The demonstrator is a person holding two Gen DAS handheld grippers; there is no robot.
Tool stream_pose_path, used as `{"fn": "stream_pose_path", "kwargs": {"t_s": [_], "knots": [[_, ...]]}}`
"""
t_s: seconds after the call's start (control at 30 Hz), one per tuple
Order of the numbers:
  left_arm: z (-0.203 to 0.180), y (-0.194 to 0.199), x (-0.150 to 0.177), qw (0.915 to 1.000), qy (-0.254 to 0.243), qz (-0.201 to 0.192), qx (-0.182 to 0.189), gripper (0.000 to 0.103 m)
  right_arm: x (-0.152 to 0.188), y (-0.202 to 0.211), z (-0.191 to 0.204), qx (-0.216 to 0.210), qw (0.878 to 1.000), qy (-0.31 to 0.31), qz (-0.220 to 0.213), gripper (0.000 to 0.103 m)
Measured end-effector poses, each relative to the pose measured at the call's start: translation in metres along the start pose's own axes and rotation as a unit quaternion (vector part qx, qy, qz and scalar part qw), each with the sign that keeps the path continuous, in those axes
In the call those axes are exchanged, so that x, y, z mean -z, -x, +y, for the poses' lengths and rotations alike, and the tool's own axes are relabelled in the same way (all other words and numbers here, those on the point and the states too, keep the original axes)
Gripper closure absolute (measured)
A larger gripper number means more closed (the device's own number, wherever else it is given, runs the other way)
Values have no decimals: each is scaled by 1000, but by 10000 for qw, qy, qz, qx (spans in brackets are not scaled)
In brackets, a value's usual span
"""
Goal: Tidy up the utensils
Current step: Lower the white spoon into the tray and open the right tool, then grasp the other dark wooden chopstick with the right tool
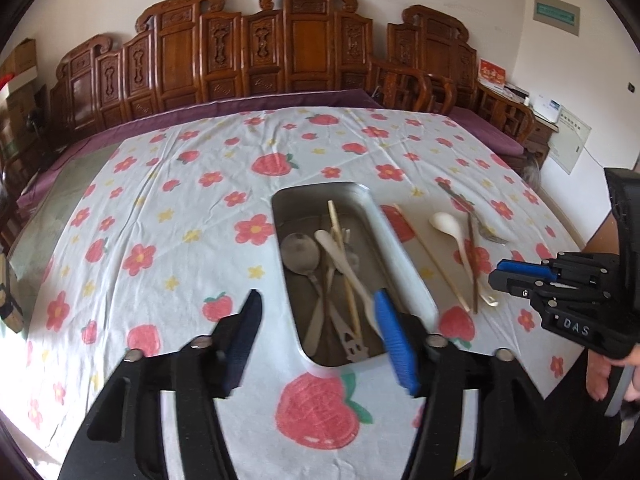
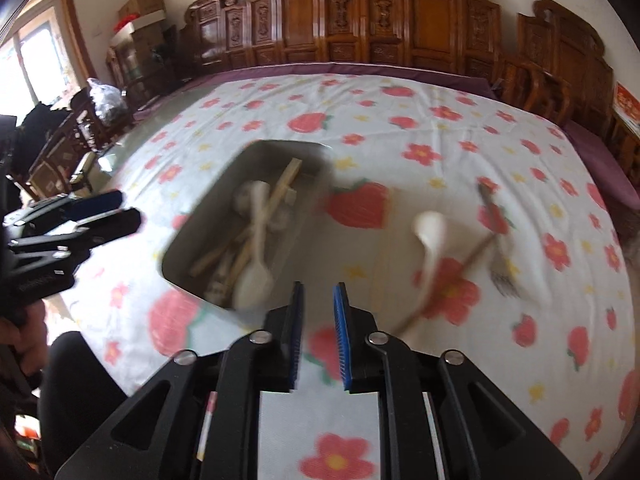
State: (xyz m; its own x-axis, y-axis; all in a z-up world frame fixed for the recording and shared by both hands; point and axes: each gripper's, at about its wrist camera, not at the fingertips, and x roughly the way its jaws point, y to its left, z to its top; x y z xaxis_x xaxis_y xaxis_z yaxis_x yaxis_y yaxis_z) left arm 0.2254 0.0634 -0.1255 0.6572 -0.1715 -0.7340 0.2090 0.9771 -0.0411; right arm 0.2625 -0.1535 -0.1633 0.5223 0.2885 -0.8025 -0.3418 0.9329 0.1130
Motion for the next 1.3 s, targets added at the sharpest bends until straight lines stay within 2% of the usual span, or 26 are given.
{"fn": "stream_pose_path", "kwargs": {"t_s": [0.07,0.13,0.23,0.43,0.7,0.77,1.1,1.3], "knots": [[-8,2,1,10000,-84,-49,-12,28,6,0,-16,141,9999,-48,16,75],[-14,3,2,9999,-119,-111,8,20,12,-1,-35,282,9995,-155,58,69],[-20,5,4,9998,-101,-138,70,14,17,-7,-56,405,9986,-299,144,68],[-32,4,8,9996,-227,-158,43,13,16,-30,-79,381,9971,-601,274,68],[-45,1,9,9995,-283,-131,74,13,0,-74,-94,218,9893,-1356,493,68],[-47,1,8,9995,-281,-138,99,13,-2,-82,-97,270,9875,-1453,550,75],[-61,-1,4,9996,-181,-64,189,13,-9,-92,-98,637,9878,-1119,873,87],[-77,1,2,9995,-179,-96,239,13,0,-84,-108,674,9865,-1125,981,92]]}}
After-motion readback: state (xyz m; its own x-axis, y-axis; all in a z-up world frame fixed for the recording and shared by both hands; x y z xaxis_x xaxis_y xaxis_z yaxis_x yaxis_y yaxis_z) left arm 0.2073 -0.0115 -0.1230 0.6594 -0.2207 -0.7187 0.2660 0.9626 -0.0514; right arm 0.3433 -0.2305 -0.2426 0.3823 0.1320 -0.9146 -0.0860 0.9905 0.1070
